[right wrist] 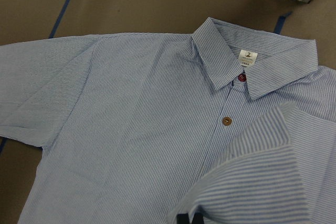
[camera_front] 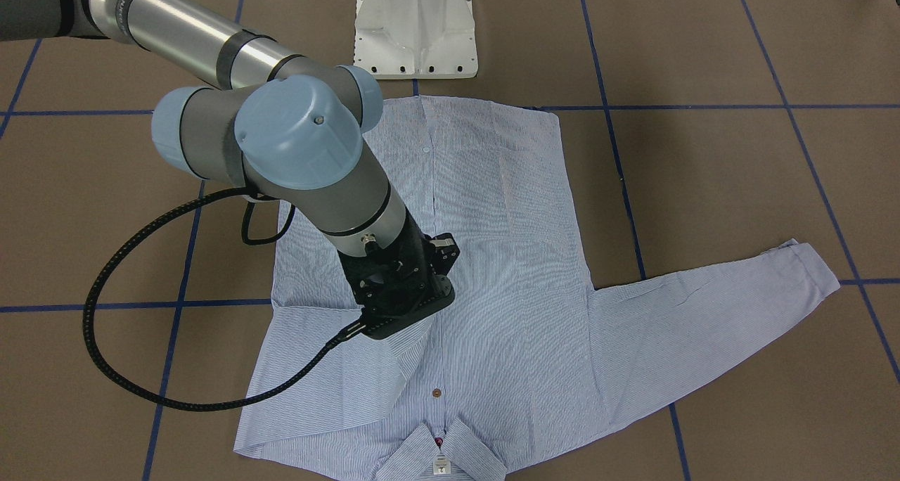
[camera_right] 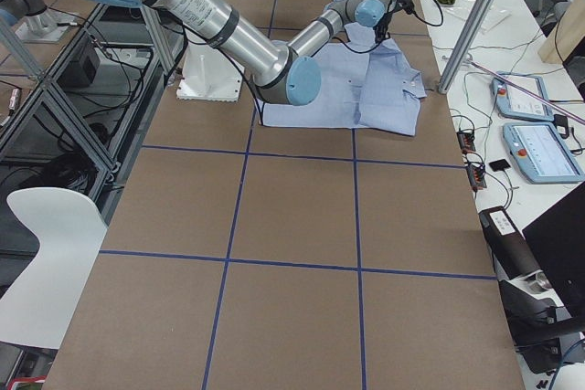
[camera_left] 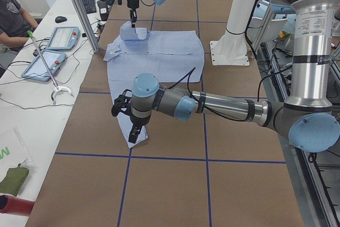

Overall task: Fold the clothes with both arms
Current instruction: 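Lift the cuff with the right gripper and carry it across the chest, then lay the sleeve across the chest below the collar and open the right gripper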

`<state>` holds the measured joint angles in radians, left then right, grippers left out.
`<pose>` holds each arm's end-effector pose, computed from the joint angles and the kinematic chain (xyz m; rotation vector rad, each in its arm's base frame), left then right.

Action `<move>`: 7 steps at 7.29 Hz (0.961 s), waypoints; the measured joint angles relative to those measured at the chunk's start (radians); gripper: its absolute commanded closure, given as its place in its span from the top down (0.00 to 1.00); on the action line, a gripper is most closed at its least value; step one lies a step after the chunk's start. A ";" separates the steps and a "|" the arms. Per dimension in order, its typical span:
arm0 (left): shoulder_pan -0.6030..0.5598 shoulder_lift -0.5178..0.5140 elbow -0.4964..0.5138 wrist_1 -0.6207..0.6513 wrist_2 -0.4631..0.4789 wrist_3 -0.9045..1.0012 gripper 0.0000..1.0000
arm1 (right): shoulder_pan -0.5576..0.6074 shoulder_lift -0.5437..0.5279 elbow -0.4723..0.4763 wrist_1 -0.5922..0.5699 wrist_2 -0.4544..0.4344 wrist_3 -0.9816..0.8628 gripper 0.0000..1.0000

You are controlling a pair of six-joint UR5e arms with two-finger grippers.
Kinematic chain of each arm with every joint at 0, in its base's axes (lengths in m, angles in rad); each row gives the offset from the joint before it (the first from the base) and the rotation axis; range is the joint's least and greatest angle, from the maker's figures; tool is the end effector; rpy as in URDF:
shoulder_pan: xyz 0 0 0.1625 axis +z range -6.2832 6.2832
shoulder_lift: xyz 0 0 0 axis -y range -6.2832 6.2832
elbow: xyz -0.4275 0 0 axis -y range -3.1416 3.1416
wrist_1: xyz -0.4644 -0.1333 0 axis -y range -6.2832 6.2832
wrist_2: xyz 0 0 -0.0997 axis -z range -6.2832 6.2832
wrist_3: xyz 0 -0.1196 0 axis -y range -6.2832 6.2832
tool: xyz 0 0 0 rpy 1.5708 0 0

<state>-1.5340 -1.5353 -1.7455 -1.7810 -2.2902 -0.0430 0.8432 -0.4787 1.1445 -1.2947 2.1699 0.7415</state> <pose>-0.0335 -0.5708 0.5757 0.3055 0.7247 0.1198 -0.5382 -0.7033 0.0500 0.3062 -1.0223 -0.2693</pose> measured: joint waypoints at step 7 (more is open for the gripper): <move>0.000 -0.002 0.011 -0.001 0.000 0.000 0.99 | -0.096 0.064 -0.057 0.065 -0.102 0.058 0.00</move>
<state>-1.5340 -1.5370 -1.7341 -1.7820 -2.2902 -0.0433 0.7473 -0.4144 1.0880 -1.2300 2.0674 0.7994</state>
